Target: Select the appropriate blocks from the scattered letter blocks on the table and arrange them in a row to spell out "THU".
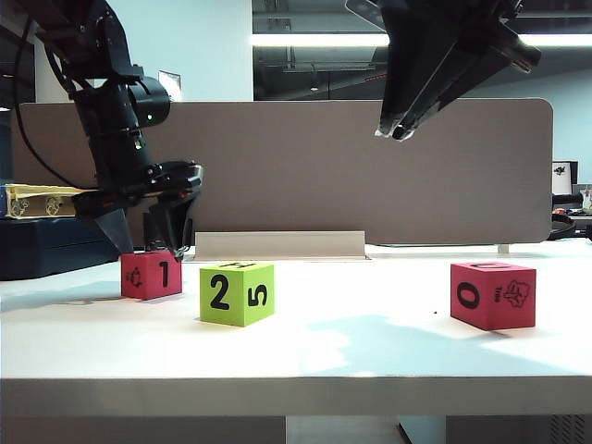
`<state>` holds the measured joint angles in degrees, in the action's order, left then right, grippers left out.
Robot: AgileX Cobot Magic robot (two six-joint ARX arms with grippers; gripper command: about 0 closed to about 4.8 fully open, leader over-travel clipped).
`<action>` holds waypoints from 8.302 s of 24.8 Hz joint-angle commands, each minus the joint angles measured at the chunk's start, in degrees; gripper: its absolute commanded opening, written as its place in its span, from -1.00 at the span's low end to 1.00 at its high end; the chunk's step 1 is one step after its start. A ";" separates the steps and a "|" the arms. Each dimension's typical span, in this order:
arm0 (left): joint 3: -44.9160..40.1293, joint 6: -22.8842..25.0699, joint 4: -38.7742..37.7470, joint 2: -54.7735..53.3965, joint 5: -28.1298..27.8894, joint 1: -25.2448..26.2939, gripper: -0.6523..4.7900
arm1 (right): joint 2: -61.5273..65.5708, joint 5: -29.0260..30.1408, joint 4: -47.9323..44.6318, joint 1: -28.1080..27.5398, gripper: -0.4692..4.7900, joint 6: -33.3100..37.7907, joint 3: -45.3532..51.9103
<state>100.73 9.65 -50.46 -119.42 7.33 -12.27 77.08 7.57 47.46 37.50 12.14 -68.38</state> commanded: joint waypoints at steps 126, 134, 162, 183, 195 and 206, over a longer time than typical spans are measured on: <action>-3.04 -7.96 -10.23 3.65 -10.40 -25.07 0.51 | -0.17 -3.82 1.79 0.02 -0.62 0.94 -0.26; -0.09 -8.13 -11.67 4.70 -11.08 -25.09 0.51 | -0.17 -3.80 1.88 0.02 -0.62 1.16 -0.24; -1.73 -9.07 -10.01 4.66 -3.10 -21.46 0.72 | -0.17 -3.78 2.86 0.02 -0.62 1.36 -0.24; -4.92 -9.66 -6.08 2.89 -5.18 -22.23 0.36 | -0.17 -3.56 2.43 0.04 -0.62 1.36 -0.24; -4.90 -9.64 -2.69 2.67 -5.18 -22.23 0.08 | -0.17 -3.56 2.69 0.04 -0.62 1.33 -0.24; -4.90 -9.64 -0.39 2.67 -8.24 -22.21 0.11 | -0.17 -3.56 3.15 0.04 -0.62 1.33 -0.24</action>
<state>95.83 0.14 -52.77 -116.77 1.06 -34.46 77.08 3.95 50.52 37.43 13.23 -68.38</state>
